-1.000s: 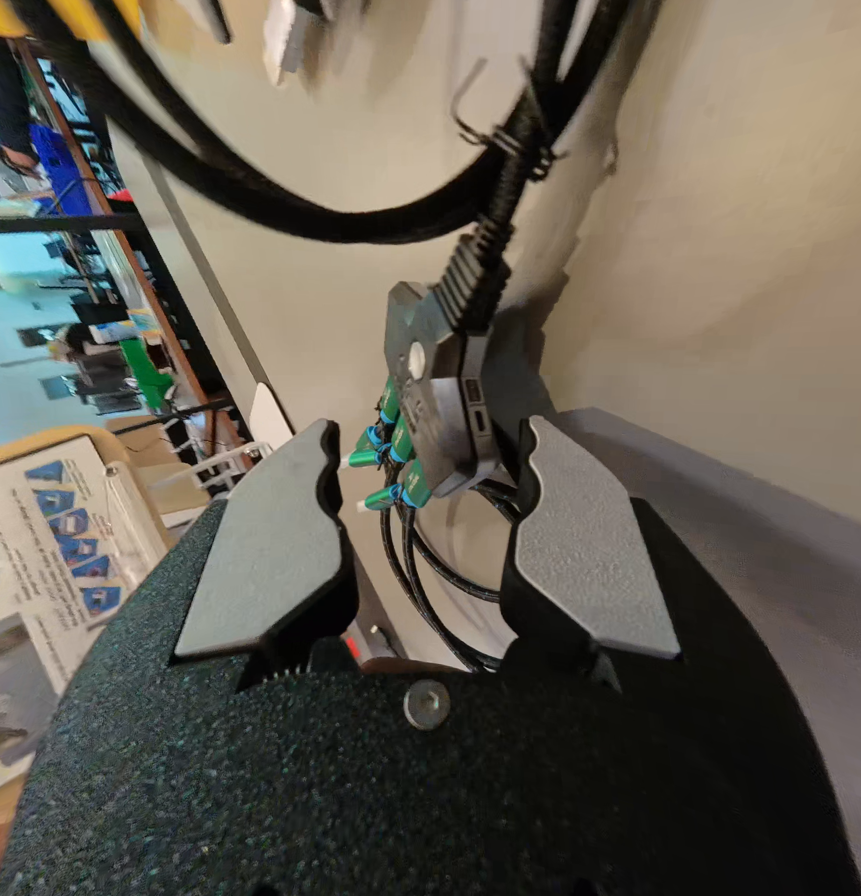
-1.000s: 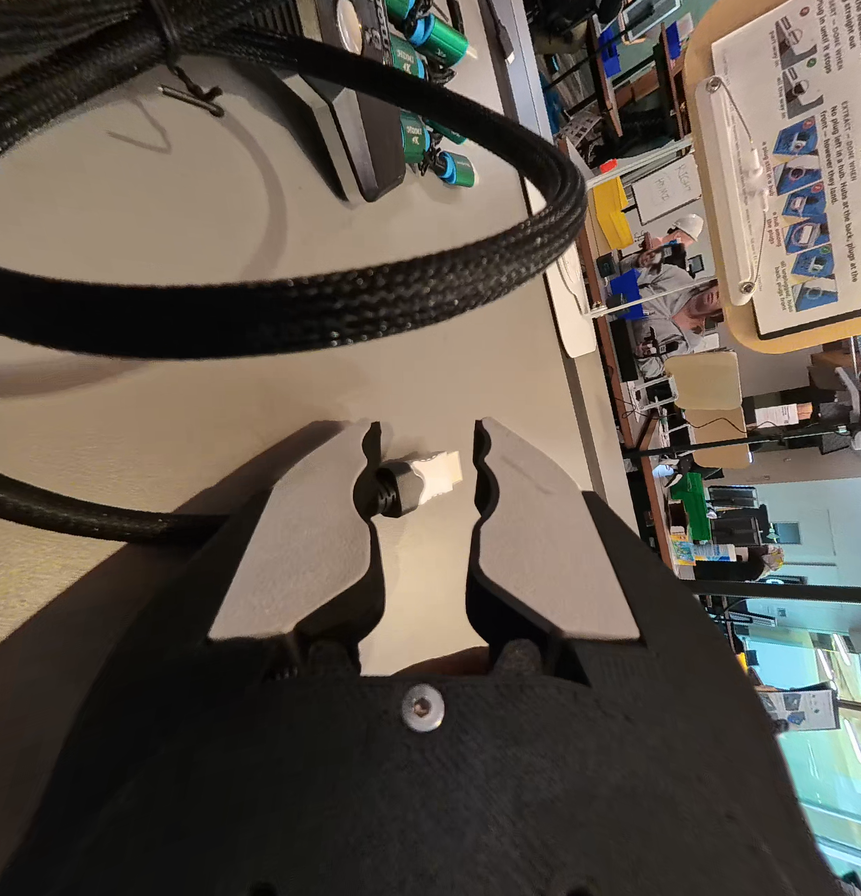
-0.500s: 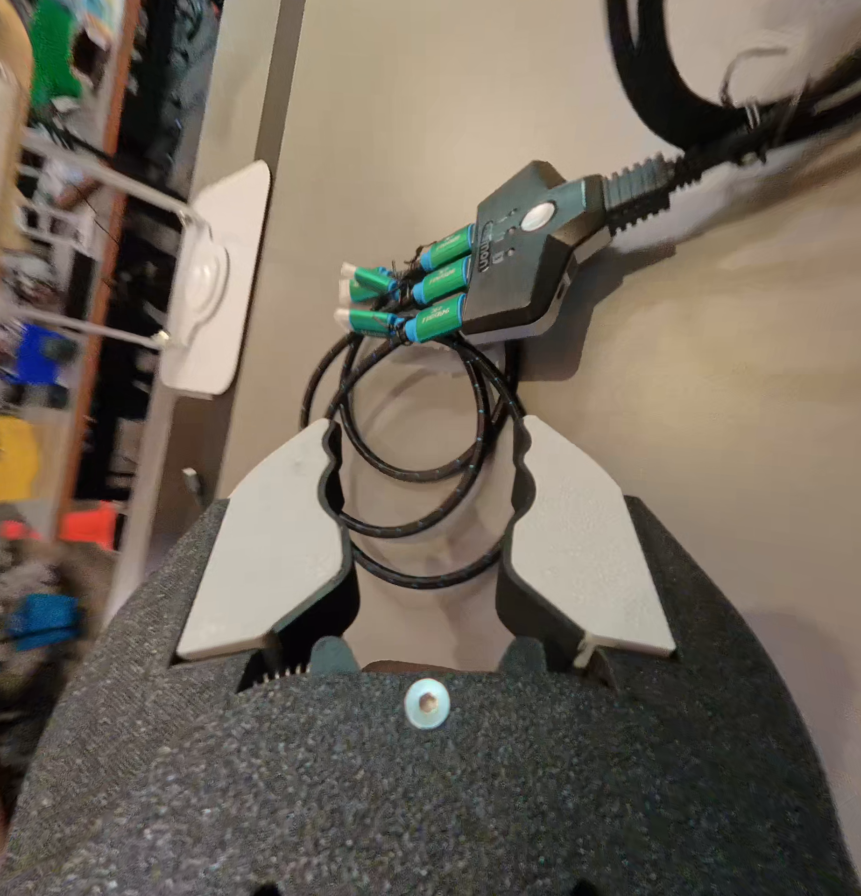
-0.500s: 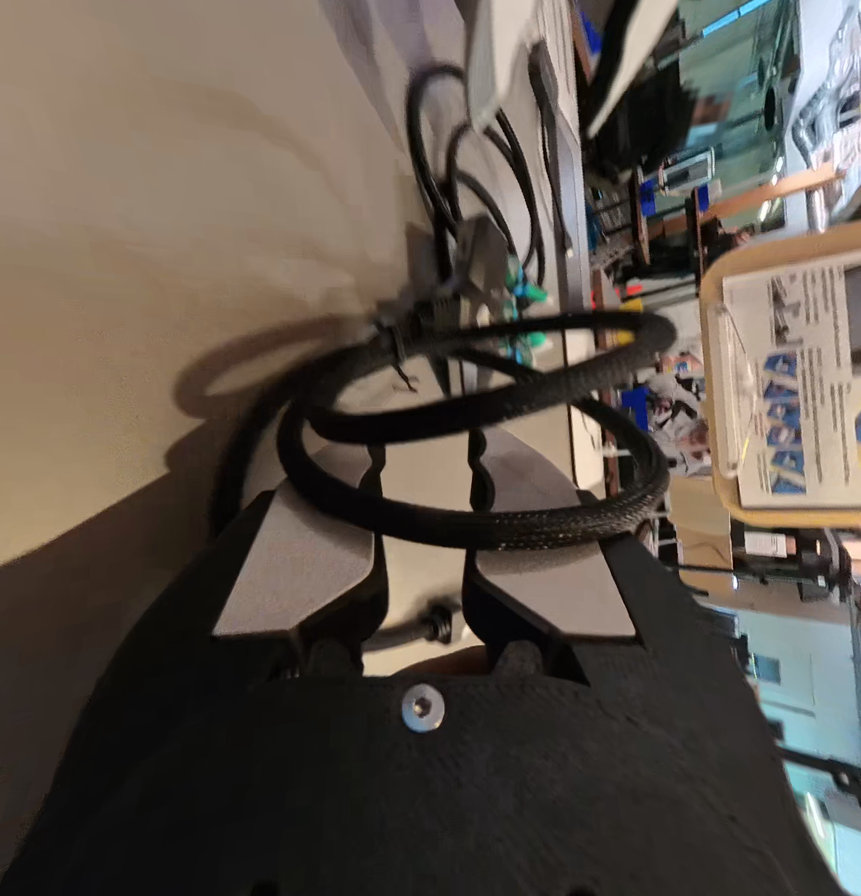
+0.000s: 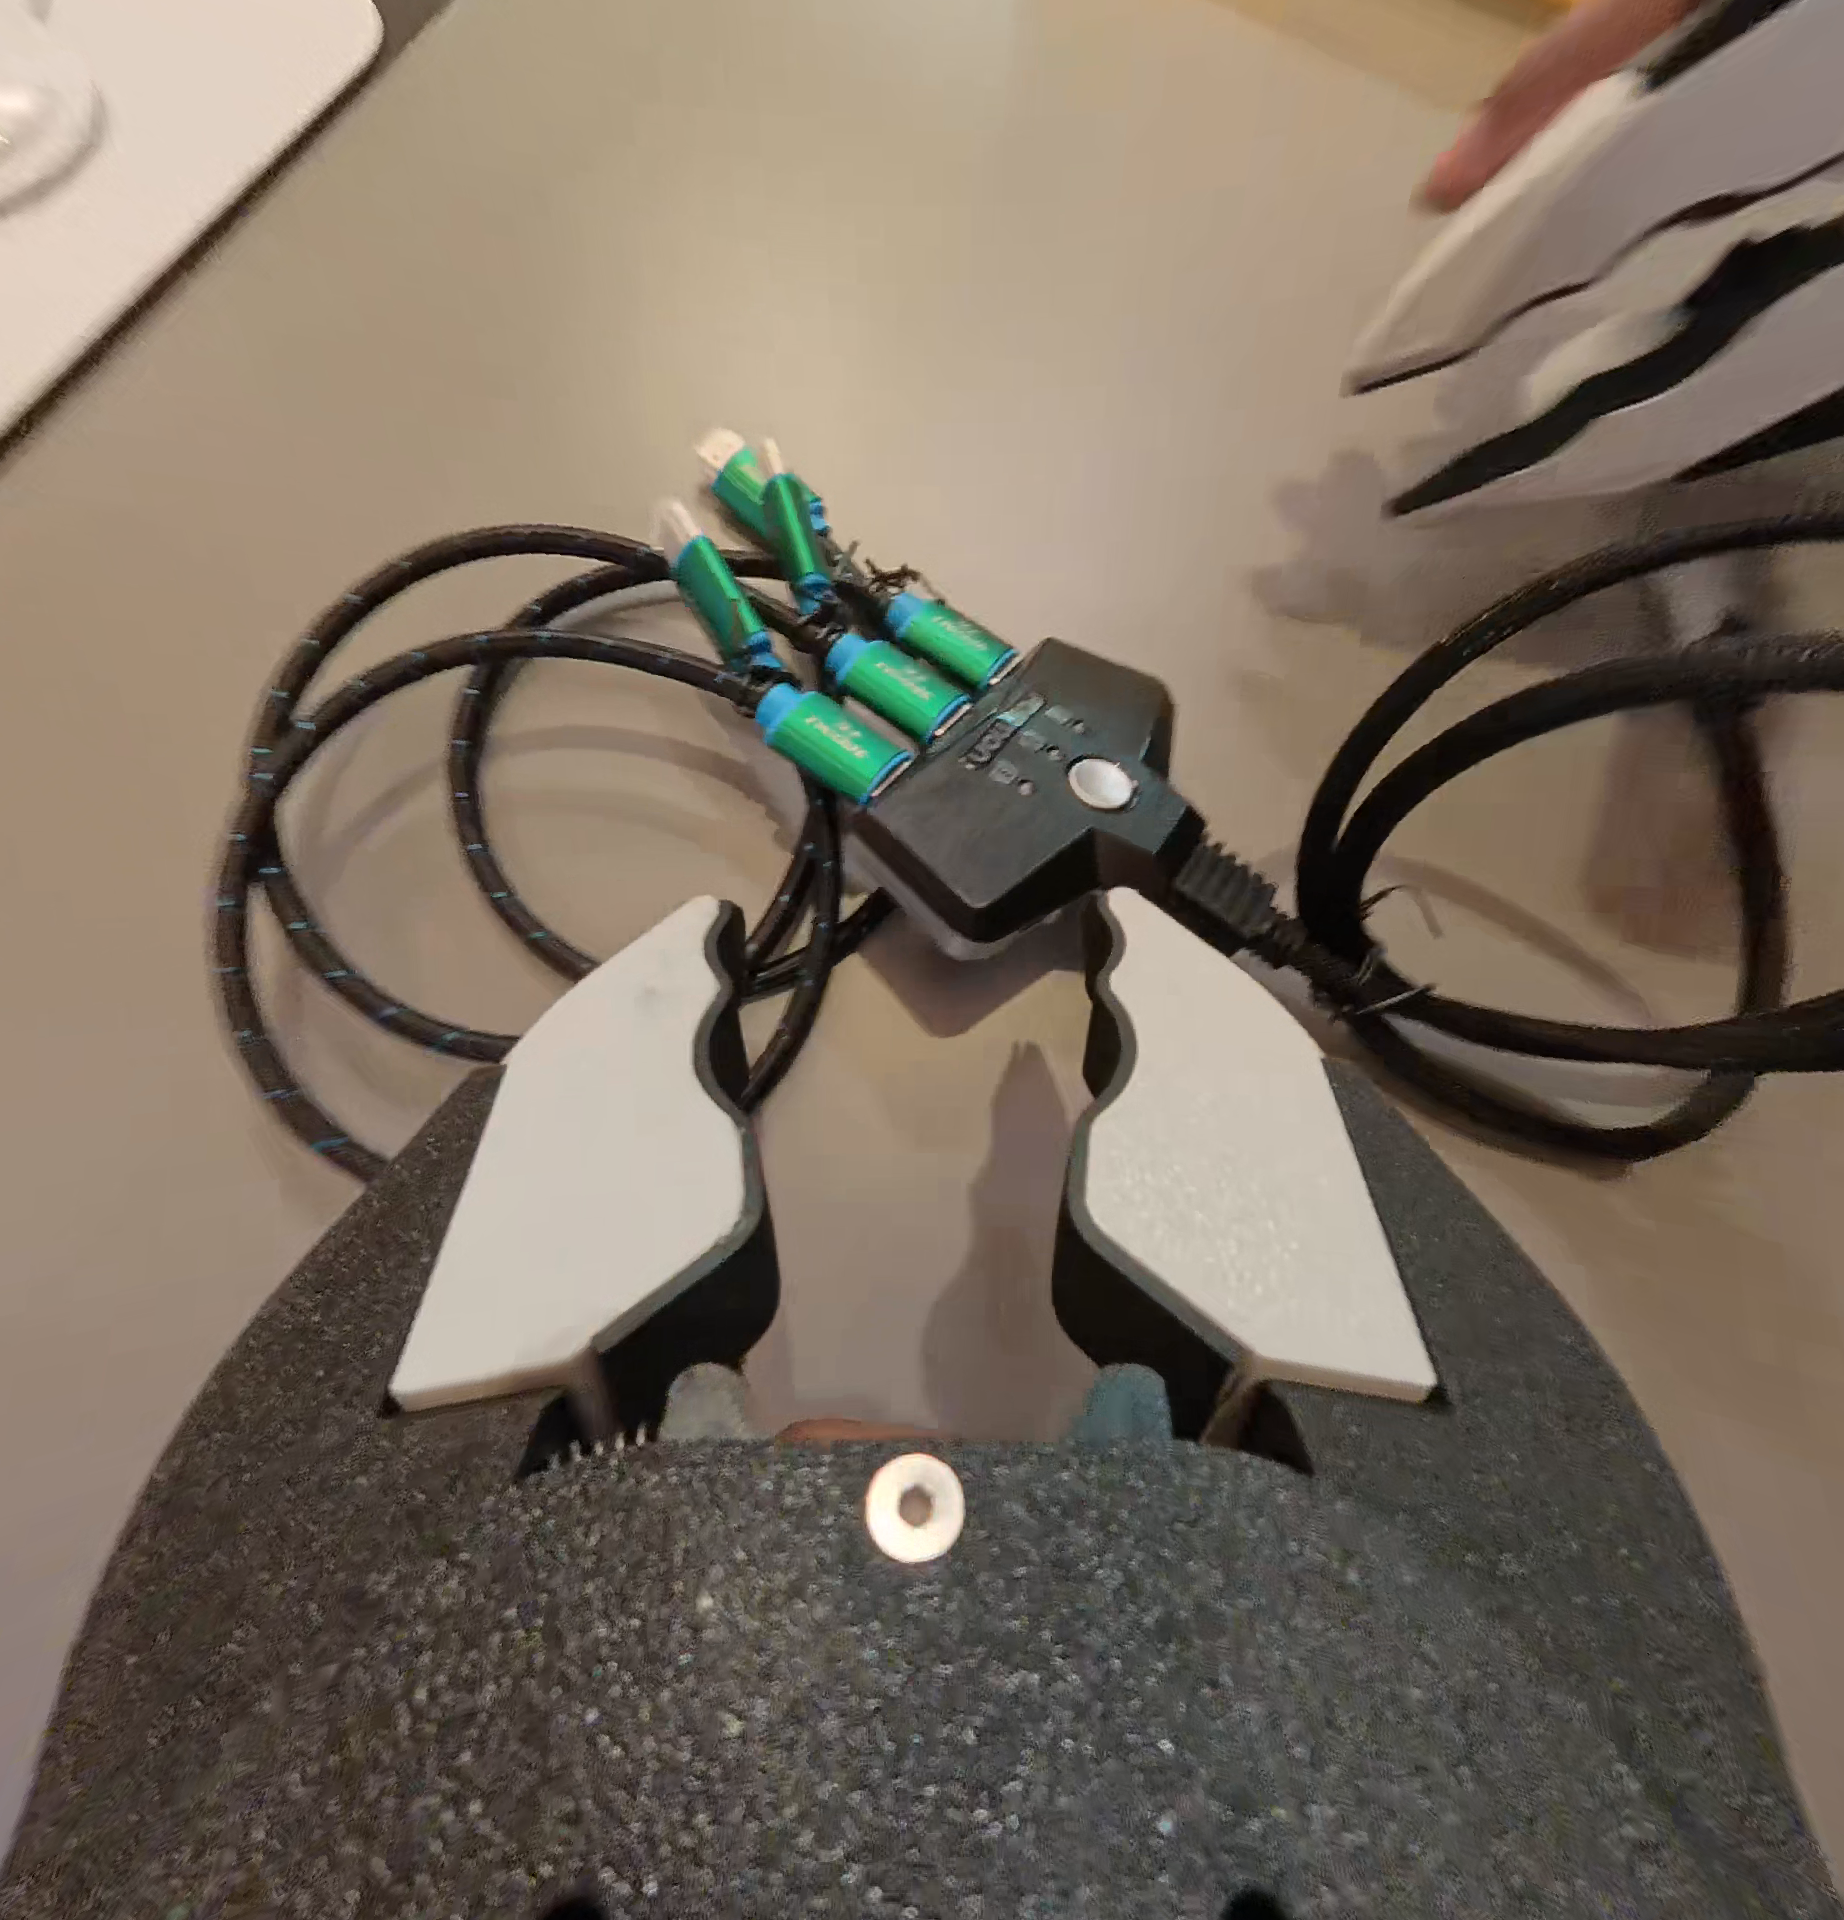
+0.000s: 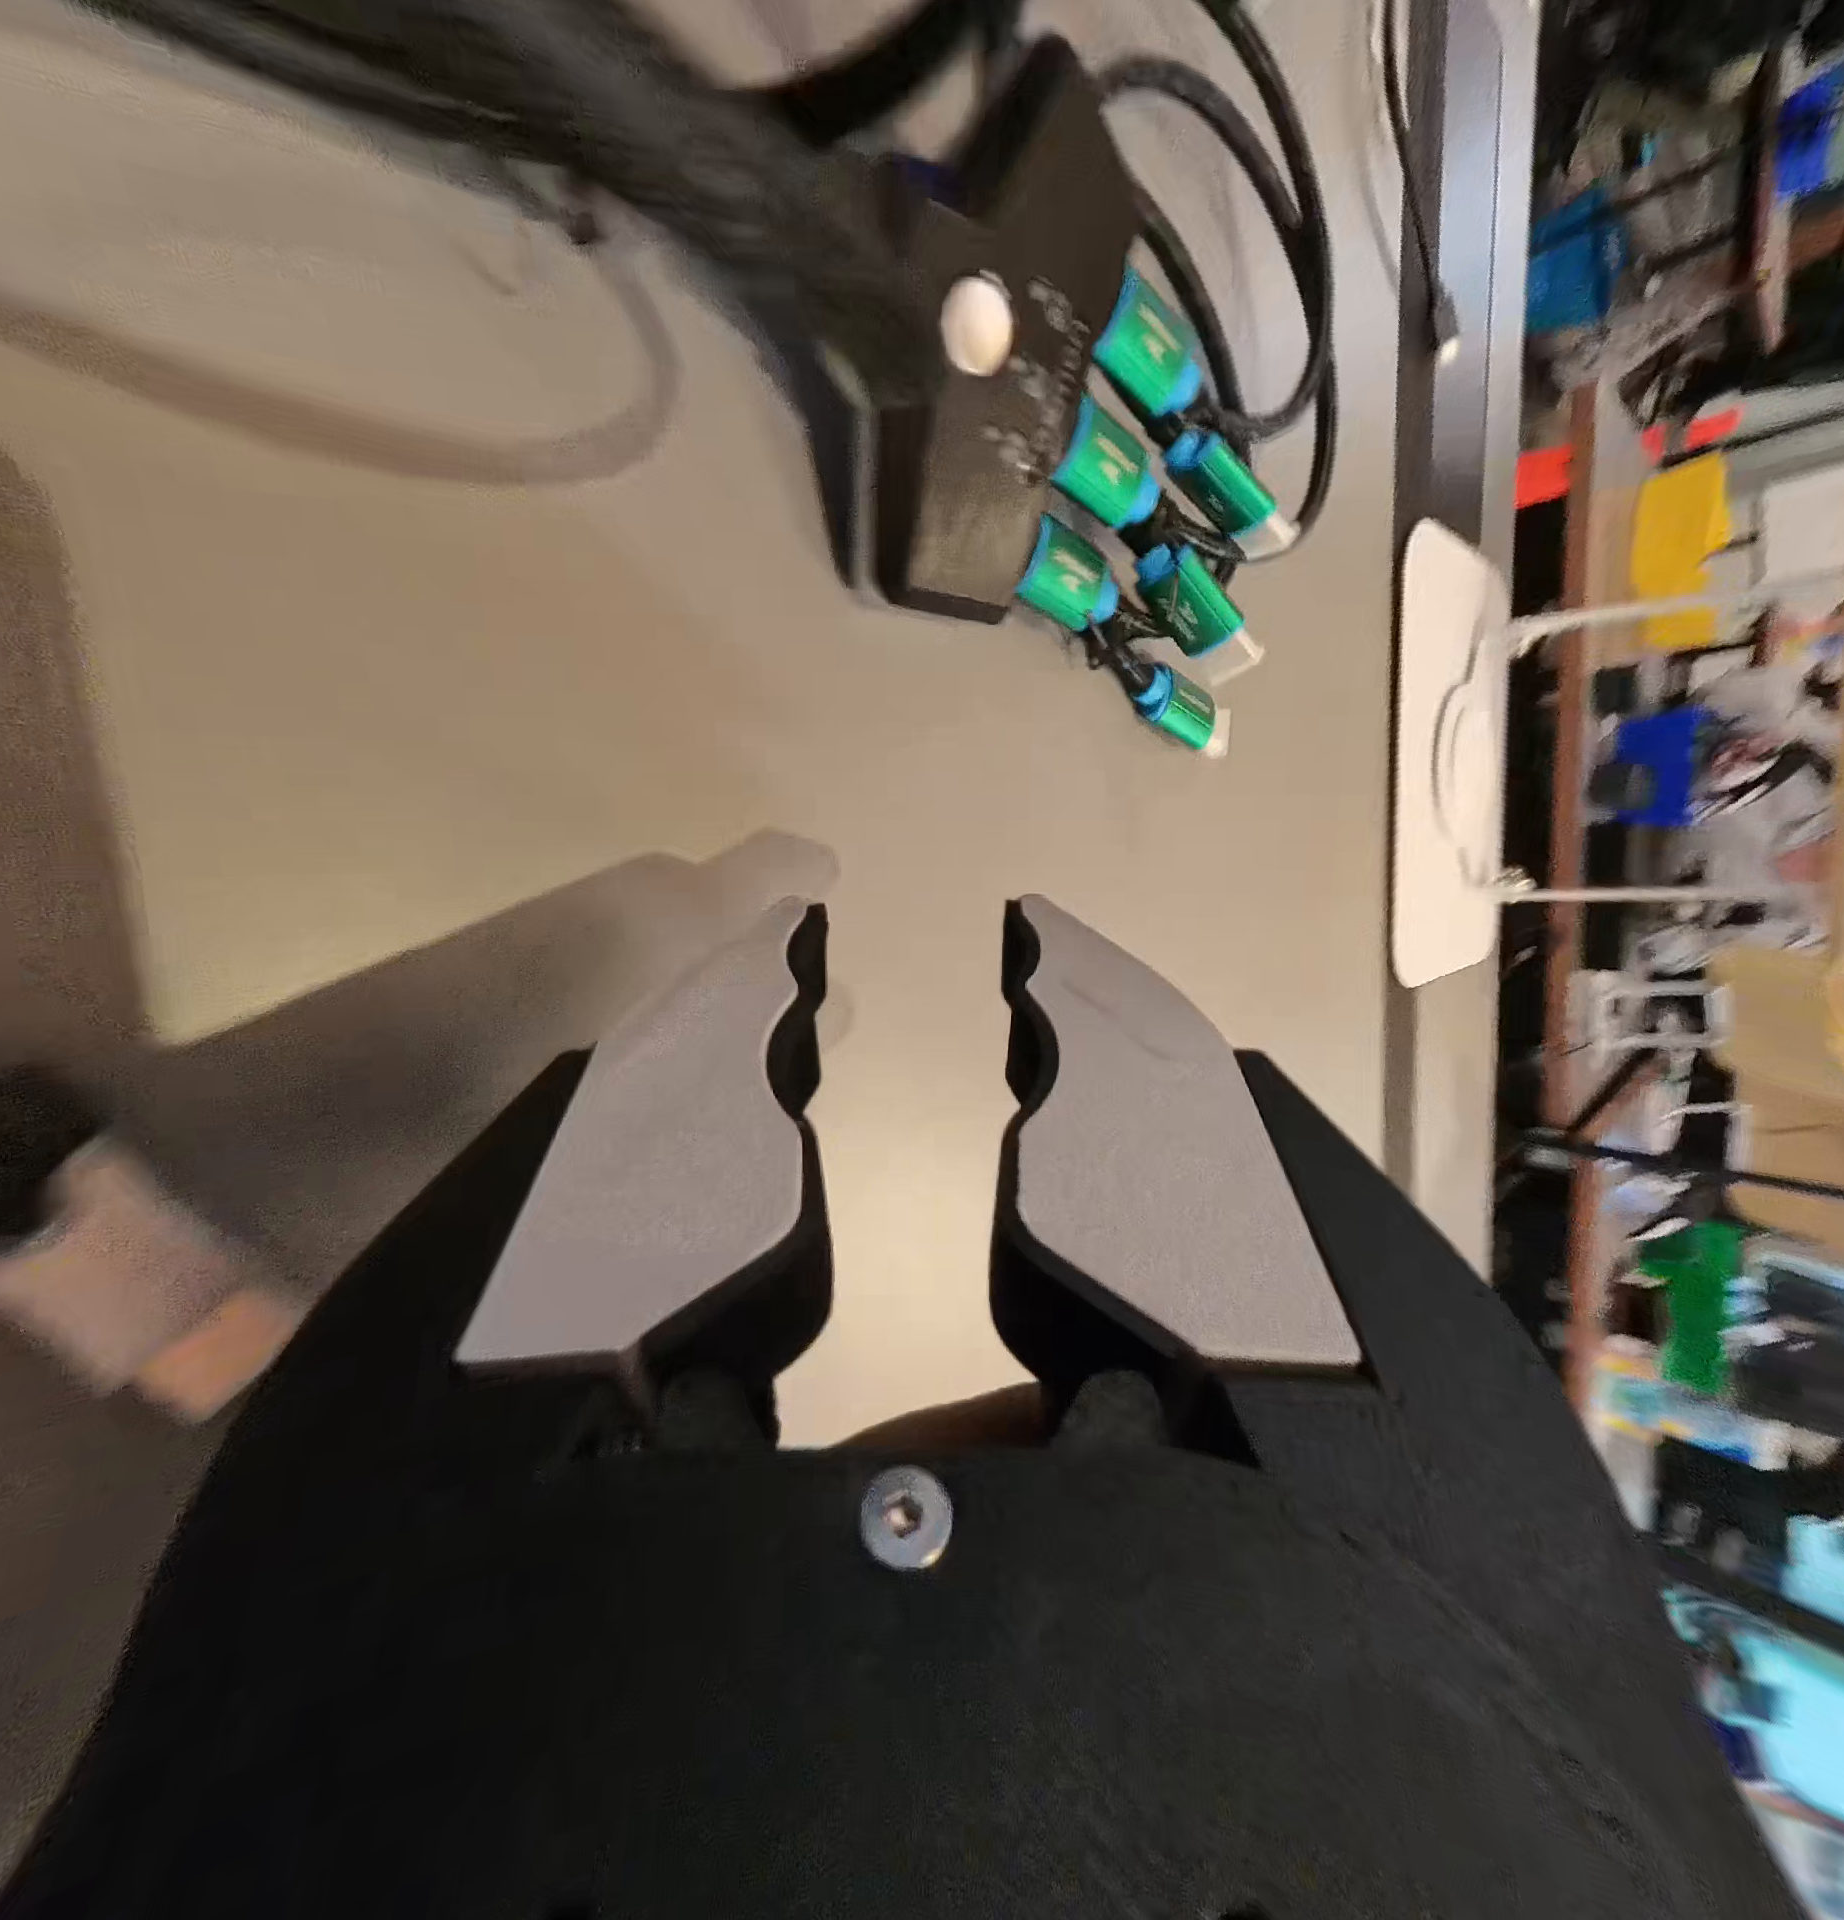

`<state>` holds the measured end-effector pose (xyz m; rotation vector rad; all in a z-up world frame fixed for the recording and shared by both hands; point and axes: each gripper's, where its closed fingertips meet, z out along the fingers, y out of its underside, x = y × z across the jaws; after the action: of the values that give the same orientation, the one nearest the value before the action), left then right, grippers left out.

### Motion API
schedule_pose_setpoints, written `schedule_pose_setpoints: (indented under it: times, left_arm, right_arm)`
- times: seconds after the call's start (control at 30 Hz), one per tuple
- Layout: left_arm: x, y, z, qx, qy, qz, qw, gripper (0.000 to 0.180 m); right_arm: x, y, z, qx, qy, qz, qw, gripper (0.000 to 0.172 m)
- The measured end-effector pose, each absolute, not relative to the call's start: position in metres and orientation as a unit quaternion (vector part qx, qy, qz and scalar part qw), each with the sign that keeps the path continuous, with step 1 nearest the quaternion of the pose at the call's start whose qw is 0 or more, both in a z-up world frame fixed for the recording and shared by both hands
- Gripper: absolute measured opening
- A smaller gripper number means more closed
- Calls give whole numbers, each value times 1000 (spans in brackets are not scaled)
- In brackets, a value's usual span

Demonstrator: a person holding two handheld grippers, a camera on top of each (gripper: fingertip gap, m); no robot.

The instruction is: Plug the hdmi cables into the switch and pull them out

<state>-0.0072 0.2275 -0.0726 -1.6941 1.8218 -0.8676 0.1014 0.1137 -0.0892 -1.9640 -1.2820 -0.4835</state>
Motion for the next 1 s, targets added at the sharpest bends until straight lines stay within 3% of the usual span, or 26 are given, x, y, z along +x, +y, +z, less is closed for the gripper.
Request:
schedule_pose_setpoints:
  times: [0.23,0.47,0.57,0.73,1.0]
  left_arm:
    - [-9,219,-94,-680,623,-343,179,52]
    - [-1,204,-103,-689,590,-406,114,51]
    - [1,207,-102,-693,576,-422,103,50]
    - [7,209,-103,-686,576,-438,77,49]
    - [16,210,-107,-656,620,-428,52,49]
  right_arm:
    - [91,178,-118,-814,-446,-77,364,30]
    - [60,179,-123,-823,-459,67,328,43]
    - [55,178,-123,-820,-463,72,328,41]
    - [43,172,-122,-827,-447,70,334,57]
    - [42,164,-121,-842,-421,38,335,53]
